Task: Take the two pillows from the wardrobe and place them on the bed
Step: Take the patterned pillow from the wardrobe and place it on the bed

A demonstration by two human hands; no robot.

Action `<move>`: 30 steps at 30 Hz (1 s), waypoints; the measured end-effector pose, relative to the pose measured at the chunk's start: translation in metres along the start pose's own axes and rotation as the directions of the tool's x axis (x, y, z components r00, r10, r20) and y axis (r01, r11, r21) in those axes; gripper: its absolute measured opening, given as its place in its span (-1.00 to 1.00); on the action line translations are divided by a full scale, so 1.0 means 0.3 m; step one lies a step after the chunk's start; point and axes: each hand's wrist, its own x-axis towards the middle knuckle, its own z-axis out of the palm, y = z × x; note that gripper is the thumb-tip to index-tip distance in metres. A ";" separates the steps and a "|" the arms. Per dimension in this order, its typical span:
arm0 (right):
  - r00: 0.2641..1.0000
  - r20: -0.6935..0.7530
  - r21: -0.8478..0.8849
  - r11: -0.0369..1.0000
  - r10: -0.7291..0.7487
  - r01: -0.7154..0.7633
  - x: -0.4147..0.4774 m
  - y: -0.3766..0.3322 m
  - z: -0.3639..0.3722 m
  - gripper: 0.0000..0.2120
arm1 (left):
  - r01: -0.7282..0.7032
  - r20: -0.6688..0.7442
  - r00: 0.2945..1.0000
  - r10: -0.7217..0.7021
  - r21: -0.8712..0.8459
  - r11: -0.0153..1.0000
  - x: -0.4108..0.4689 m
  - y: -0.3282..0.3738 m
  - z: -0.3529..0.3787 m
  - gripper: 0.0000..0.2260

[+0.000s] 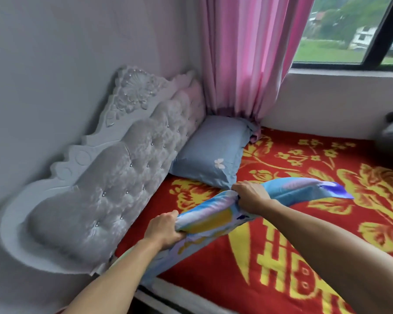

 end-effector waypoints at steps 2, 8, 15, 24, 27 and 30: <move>1.000 -0.012 0.000 1.000 0.024 -0.024 0.086 0.003 -0.014 -0.80 | -0.024 -0.006 1.000 0.024 0.016 1.000 0.106 -0.039 -0.044 -0.67; 1.000 -0.009 -0.015 1.000 0.019 -0.019 0.337 -0.017 -0.041 -0.79 | -0.020 -0.056 0.998 0.020 0.009 1.000 0.284 -0.141 -0.094 -0.66; 0.974 0.044 -0.081 0.971 -0.221 0.224 0.693 -0.184 0.005 -0.81 | 0.223 -0.087 0.969 -0.232 -0.106 0.969 0.341 -0.341 -0.041 -0.57; 0.835 0.152 -0.007 0.844 -0.528 0.536 1.228 -0.391 0.221 -0.73 | 0.530 -0.196 0.820 -0.538 -0.095 0.843 0.501 -0.545 0.074 -0.56; 0.784 0.153 -0.019 0.791 -0.602 0.611 1.357 -0.337 0.368 -0.68 | 0.582 -0.218 0.779 -0.587 -0.097 0.808 0.613 -0.508 0.198 -0.54; 0.771 0.201 -0.026 0.784 -0.604 0.620 1.411 -0.231 0.535 -0.64 | 0.686 -0.069 0.716 -0.694 -0.111 0.719 0.719 -0.448 0.350 -0.55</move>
